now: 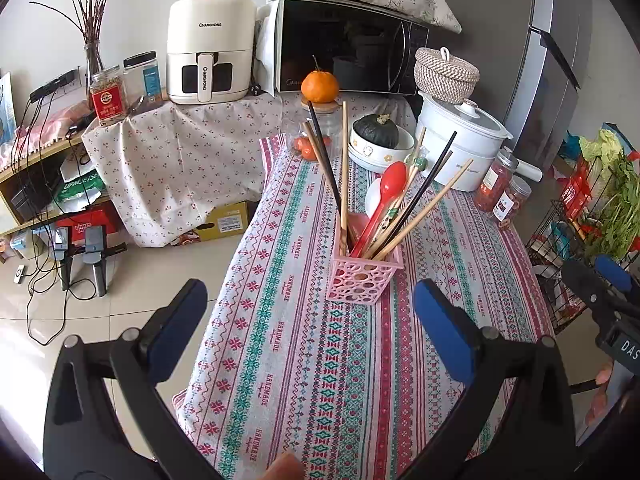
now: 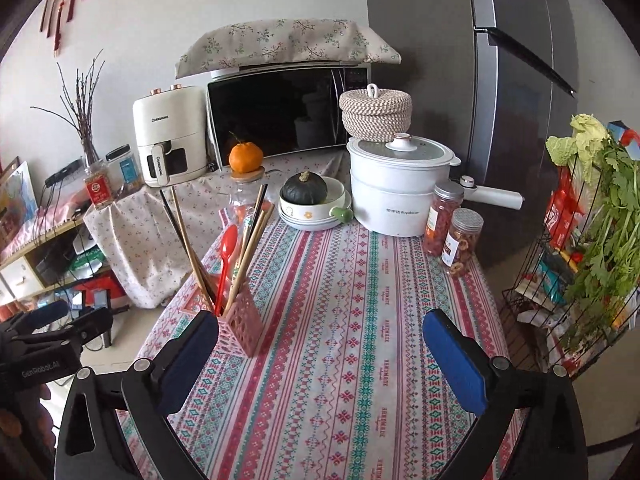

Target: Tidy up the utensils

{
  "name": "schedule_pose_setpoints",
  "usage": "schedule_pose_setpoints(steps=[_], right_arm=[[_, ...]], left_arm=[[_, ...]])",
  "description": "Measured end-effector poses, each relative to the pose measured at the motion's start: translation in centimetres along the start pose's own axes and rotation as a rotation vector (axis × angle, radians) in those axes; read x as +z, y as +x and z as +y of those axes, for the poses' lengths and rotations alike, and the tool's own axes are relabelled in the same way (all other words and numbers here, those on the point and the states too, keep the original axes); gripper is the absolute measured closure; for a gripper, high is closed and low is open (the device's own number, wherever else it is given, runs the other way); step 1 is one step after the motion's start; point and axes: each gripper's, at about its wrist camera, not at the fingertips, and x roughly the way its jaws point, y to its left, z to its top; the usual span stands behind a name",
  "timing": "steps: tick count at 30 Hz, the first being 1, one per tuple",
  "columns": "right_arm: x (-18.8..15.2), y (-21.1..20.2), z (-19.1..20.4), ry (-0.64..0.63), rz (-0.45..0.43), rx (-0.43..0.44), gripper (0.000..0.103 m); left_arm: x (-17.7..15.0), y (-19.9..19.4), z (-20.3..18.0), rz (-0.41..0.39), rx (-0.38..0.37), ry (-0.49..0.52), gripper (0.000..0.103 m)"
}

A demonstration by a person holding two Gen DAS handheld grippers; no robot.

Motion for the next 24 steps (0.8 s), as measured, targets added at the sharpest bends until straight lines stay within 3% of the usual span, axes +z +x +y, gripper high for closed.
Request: schedule_pose_setpoints(steps=[3,7,11,17,24], right_arm=[[-2.0,-1.3,-1.1,0.045,0.047,-0.03,0.0],[-2.9,-2.4,-1.7,0.063,0.048,-0.059,0.0],[-3.5,-3.5,-1.9,0.085,0.024,-0.081,0.0],[-3.4,-5.0,-0.3,0.011,-0.035,-0.098,0.0],[-3.2,-4.5,0.1,-0.004,-0.056,-0.126,0.0]], left_arm=[[-0.4,-1.2,-0.6,-0.026,0.013,-0.001,0.001],[-1.1,-2.7,-1.6,-0.058,0.012,0.012,0.001],[-1.5,-3.3,-2.3,-0.067,0.006,0.027,0.001],[-2.1,-3.8,-3.1,-0.082,0.017,0.037,0.001],[-2.6,-3.9,-3.4,-0.085,0.01,0.043,0.001]])
